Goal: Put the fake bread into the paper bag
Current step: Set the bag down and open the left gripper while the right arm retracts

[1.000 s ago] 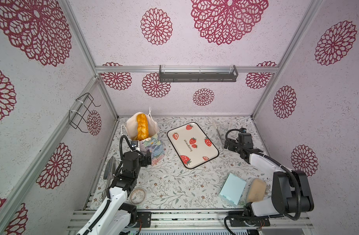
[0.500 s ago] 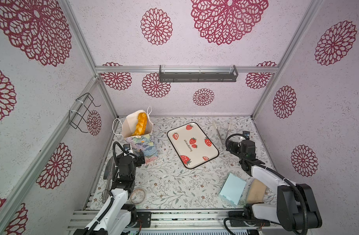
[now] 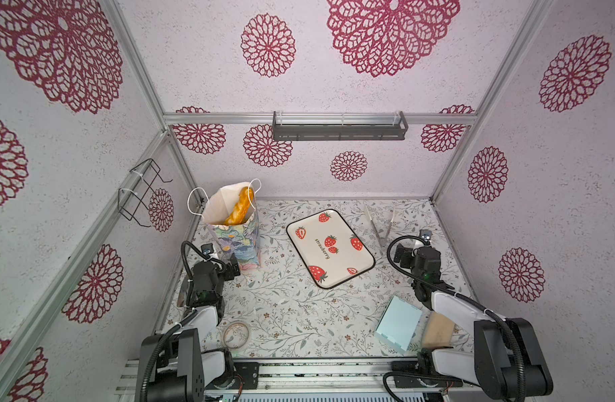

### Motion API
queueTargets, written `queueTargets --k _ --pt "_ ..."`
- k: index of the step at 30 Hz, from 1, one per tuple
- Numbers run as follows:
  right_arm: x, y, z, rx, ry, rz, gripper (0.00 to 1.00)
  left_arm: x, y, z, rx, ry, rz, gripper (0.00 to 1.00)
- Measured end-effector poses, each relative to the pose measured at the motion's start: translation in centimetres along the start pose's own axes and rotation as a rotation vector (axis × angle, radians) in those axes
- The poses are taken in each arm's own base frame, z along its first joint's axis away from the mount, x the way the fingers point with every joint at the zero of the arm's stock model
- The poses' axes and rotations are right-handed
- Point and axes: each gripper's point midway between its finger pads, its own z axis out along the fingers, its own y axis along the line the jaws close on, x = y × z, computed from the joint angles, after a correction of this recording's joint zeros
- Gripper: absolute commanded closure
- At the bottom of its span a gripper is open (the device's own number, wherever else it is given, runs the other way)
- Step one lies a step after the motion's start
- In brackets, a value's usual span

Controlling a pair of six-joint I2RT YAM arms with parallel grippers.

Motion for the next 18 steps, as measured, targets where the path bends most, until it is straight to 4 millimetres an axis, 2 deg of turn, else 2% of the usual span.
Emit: queueTargets --k 6,12,18 --pt "0.2 -0.9 0.9 0.025 -0.025 -0.024 0.01 -1.1 -0.9 1.4 0.102 -0.007 0.000 0.03" --pt "2.5 -1.3 1.6 0.012 -0.004 -0.038 0.01 -1.8 -1.7 2.5 0.209 -0.009 -0.010 0.03" --pt "4.0 -0.6 1.7 -0.037 -0.008 -0.045 0.01 -0.8 -2.8 3.3 0.290 -0.014 -0.015 0.03"
